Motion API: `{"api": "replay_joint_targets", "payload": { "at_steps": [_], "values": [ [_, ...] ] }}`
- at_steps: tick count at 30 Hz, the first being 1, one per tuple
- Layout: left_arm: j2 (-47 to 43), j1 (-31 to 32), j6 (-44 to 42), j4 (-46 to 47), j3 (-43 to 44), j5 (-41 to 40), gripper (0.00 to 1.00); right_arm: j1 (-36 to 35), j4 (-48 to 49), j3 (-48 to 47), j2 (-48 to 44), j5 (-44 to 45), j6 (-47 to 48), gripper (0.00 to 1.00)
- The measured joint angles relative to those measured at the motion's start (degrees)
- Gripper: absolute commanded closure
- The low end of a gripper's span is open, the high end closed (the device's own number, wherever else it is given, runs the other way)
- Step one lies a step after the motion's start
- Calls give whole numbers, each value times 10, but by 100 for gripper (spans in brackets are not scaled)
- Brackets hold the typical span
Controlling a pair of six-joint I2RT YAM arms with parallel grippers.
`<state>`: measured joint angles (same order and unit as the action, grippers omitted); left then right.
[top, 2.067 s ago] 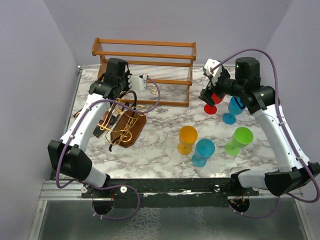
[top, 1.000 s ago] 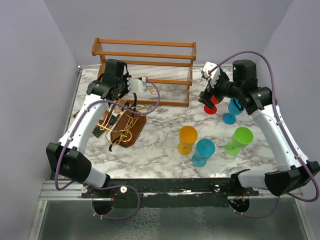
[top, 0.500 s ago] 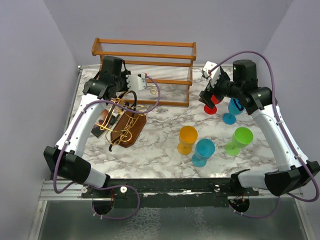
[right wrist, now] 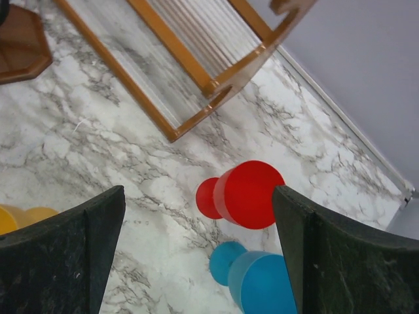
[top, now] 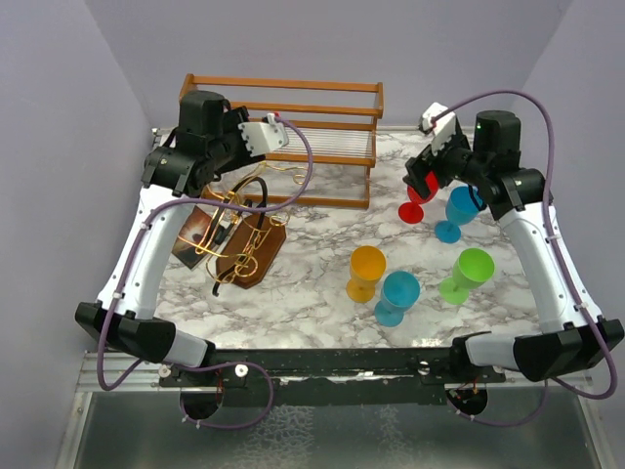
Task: Place the wine glass upside down on the wine glass rack
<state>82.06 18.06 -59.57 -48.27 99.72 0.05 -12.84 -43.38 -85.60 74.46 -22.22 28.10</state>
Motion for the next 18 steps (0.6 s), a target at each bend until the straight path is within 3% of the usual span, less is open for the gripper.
{"api": "replay_joint_targets", "payload": {
  "at_steps": [6,12,18],
  "values": [
    [-5,0,127,52,19,21,11,49,41,19,0,45,-56,8],
    [-5,0,256,110,22,20,5,59,68,40,16,123,-76,10],
    [0,0,332,132,31,20,5,97,81,42,68,156,-99,19]
  ]
}}
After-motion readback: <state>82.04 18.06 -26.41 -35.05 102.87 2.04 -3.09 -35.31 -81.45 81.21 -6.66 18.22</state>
